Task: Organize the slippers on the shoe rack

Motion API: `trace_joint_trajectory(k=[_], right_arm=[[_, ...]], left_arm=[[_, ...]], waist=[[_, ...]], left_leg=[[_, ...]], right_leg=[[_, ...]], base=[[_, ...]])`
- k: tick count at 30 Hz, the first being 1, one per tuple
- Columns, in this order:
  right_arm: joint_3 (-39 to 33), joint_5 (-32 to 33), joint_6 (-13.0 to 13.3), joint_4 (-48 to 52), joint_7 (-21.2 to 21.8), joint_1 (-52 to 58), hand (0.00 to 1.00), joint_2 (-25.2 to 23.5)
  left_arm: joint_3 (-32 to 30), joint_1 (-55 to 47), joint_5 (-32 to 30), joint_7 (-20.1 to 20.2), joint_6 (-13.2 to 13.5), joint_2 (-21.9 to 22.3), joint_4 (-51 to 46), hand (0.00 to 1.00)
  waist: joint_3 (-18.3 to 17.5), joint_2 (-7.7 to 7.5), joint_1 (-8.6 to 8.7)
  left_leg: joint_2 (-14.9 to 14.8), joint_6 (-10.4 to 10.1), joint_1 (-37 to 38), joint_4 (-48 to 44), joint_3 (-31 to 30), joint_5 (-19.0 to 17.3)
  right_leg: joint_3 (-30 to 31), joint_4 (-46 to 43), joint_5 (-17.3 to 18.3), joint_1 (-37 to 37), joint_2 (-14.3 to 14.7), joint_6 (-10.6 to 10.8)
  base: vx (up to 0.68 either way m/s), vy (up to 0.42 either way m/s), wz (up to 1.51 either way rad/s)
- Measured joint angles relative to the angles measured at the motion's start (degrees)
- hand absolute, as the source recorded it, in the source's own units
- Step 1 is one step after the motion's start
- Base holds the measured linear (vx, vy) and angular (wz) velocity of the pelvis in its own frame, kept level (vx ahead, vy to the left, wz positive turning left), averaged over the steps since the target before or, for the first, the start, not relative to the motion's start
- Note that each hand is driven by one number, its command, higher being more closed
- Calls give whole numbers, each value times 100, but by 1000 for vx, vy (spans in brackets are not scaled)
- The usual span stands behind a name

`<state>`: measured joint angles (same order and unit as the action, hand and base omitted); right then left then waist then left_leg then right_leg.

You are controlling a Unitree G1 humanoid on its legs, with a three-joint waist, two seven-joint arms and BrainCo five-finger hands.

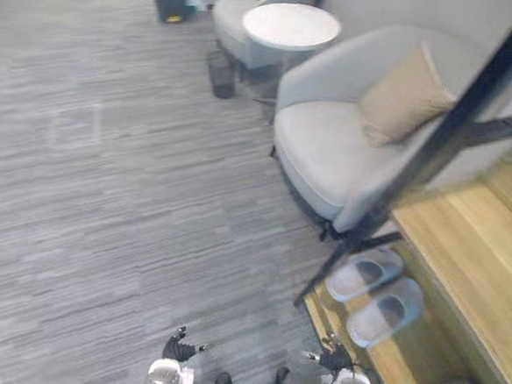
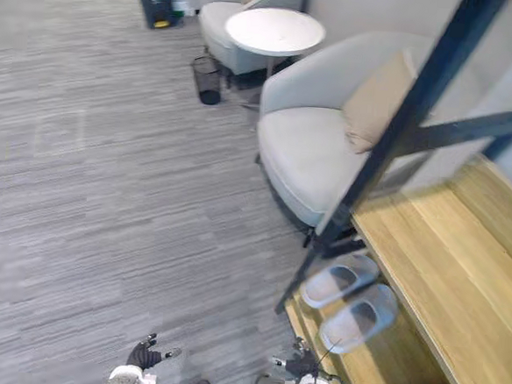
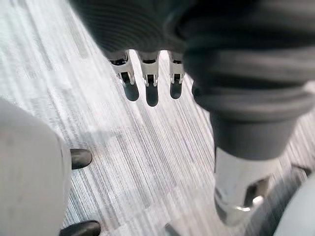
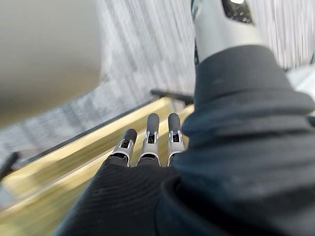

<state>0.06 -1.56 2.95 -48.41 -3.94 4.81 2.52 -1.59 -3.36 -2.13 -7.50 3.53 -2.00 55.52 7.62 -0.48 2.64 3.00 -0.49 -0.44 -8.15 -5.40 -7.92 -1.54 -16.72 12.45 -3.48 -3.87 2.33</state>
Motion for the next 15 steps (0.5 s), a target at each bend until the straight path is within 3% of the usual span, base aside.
trace_joint_trajectory(k=[2,4,5,8,10,12,13,14,15], right_arm=[[-2,0,-1,12,6,11,0,-58],[4,0,-2,14,-2,-51,0,-71],[3,4,-1,14,-5,-109,0,-25],[10,5,5,9,2,-132,0,-40],[28,6,1,8,8,-122,0,-73],[10,37,-7,6,6,-144,0,-7],[4,40,-7,6,1,-148,0,38],[-4,40,-17,4,-3,-203,0,95],[-18,38,-25,4,4,-207,0,88]], left_arm=[[-169,-2,11,-4,4,63,-160,0],[-167,5,19,-3,20,61,-279,0],[-143,-4,26,-8,6,53,-292,0],[-82,56,108,-12,-1,67,-313,0],[-70,65,114,-11,-14,-10,-298,0],[-14,145,112,-8,-11,8,-291,0],[37,138,110,-8,-11,51,-273,0],[58,110,110,-5,-21,91,-204,0],[55,97,110,-3,-21,85,-183,0]], waist=[[75,-111,-3],[134,-147,-48],[127,-136,-64],[181,-50,-126],[131,-219,-165],[168,-158,-151],[148,-35,-165],[165,63,-134],[168,82,-114]], left_leg=[[-98,-355,-212,-738,266,-245],[-339,-446,-462,-1316,1147,-429],[-467,-315,-454,-1427,1832,-378],[-496,-221,-422,-1460,2063,-320],[-351,-207,-566,-1510,2395,-311],[-413,-130,-731,-1698,2943,-323],[-479,42,-676,-1562,3181,-393],[-453,180,-505,-1354,3147,-474],[-394,191,-336,-1140,3082,-465]], right_leg=[[-348,123,-12,431,-20,-12],[-570,127,-12,653,10,-13],[-745,74,-7,755,25,-11],[-950,-209,171,646,-24,62],[-1193,712,17,1038,-165,33],[-1511,884,5,1172,-291,38],[-1624,848,5,1176,-232,38],[-1716,670,13,1184,-185,49],[-1723,440,29,1169,-206,69]], base=[[189,-53,115],[157,-29,102],[146,-1,83],[140,47,65],[68,18,90],[110,-16,87],[136,6,55],[159,20,64],[225,56,64]])
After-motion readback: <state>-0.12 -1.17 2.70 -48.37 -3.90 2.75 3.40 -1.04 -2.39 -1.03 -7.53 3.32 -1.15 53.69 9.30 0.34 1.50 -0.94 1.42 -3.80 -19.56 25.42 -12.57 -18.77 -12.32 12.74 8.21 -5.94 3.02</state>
